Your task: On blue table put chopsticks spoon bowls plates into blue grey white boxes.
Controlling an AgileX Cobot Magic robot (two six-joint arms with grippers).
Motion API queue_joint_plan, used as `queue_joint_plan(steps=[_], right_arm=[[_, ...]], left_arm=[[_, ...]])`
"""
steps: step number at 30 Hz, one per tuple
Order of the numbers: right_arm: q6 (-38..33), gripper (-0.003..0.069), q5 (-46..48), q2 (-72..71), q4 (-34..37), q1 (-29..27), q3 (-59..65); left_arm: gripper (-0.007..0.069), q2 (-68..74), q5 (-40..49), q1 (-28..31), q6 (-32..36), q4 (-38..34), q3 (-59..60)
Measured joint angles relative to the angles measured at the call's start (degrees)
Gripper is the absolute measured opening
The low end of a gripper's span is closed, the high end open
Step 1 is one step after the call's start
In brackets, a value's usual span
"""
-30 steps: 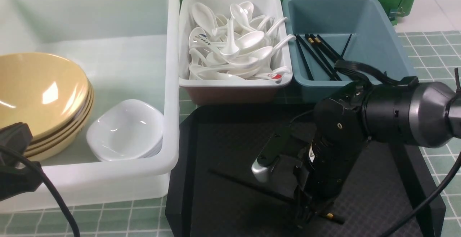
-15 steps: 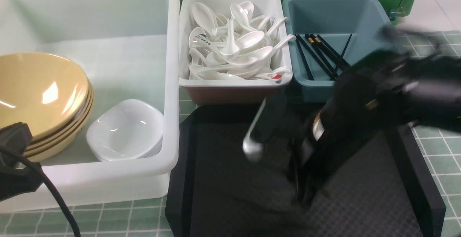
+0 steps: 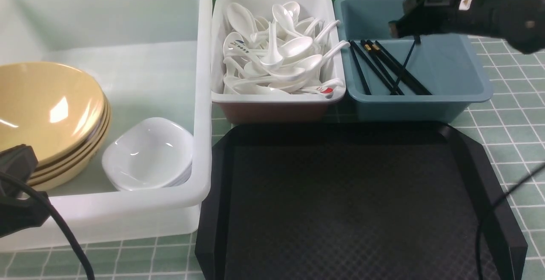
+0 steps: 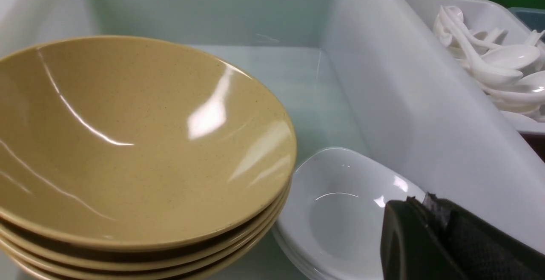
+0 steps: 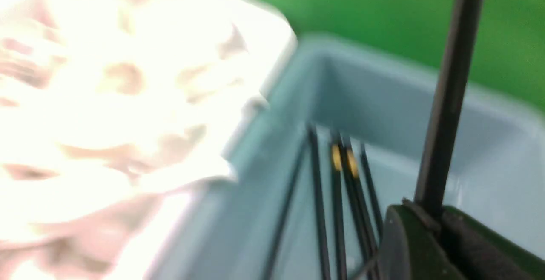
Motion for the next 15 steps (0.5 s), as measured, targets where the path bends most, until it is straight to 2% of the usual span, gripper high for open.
queue_joint_plan(steps=[1,4,5,7,10,14,15], right_arm=[[0.38,0.0086,0.53,0.0,0.0,-0.1,-0.43],[1.31,0.0086,13.0,8.64,-0.07,-0.66,-8.64],[1.31,0.0086,13.73,9.39,-0.07,-0.66,-9.08],[1.31,0.0086,21.54,12.86,-0.02,-0.66,-13.69],[1.31,0.0092,26.19,14.9,-0.02,-0.66,-17.37],[1.31,0.0162,28.37,14.95,0.03,-0.66,-19.4],[1.31,0.0216,29.35,14.35,0.24,-0.66,-20.03]], left_arm=[[0.0002,0.0,0.0,0.0,0.0,0.0,0.0],[0.0002,0.0,0.02,0.0,0.02,0.0,0.0],[0.0002,0.0,0.02,0.0,0.02,0.0,0.0],[0.0002,0.0,0.07,0.0,0.27,0.0,0.0],[0.0002,0.0,0.2,0.0,0.96,0.0,0.0],[0.0002,0.0,0.14,0.0,1.03,0.02,0.0],[0.0002,0.0,0.09,0.0,1.03,0.02,0.0]])
